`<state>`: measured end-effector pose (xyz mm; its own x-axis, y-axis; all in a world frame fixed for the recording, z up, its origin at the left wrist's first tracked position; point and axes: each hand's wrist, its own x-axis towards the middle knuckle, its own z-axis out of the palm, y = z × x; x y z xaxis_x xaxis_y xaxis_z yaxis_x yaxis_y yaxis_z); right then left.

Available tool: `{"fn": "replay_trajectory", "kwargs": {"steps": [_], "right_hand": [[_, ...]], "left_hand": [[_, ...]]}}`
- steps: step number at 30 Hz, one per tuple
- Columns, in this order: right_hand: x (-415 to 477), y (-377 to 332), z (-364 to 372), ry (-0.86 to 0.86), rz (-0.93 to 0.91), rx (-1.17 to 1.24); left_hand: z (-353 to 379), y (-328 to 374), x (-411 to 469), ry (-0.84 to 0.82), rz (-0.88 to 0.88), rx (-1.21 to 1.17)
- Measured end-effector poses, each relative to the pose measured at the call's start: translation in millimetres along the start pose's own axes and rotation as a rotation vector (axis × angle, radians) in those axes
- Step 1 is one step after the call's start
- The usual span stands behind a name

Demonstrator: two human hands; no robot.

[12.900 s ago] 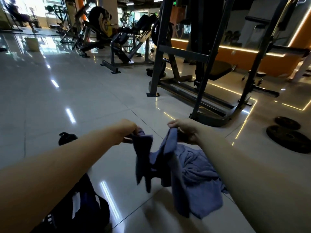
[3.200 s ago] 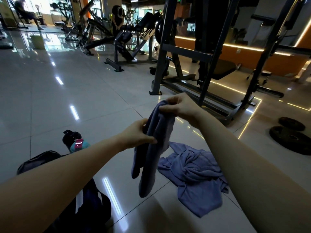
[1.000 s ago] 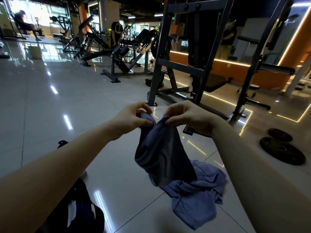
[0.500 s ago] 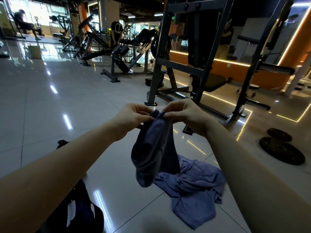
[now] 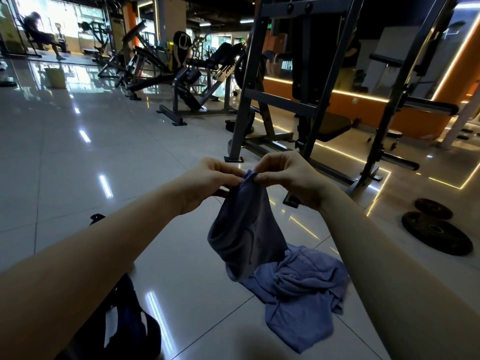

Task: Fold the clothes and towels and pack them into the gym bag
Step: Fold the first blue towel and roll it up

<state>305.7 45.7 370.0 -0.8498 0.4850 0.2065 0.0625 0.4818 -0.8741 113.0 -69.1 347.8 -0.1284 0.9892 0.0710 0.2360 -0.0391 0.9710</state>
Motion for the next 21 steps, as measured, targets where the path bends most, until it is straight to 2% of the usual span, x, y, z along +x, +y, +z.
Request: {"fn": "replay_trajectory", "kwargs": {"steps": [6,13,18,21], "right_hand": [[0,2,0,-0.062,0.052,-0.022],[0,3,3,-0.191,0.151,-0.102],[-1,4,6,-0.201,0.119,-0.088],[-3,8,2,-0.183,0.117,-0.062]], "left_hand": [[-5,2,0,-0.062,0.008,0.074],[-10,-9,-4,-0.191,-0.142,0.295],[-1,-17,-2,-0.178,-0.208,0.14],[-1,-16,-3,-0.256,-0.208,0.21]]}}
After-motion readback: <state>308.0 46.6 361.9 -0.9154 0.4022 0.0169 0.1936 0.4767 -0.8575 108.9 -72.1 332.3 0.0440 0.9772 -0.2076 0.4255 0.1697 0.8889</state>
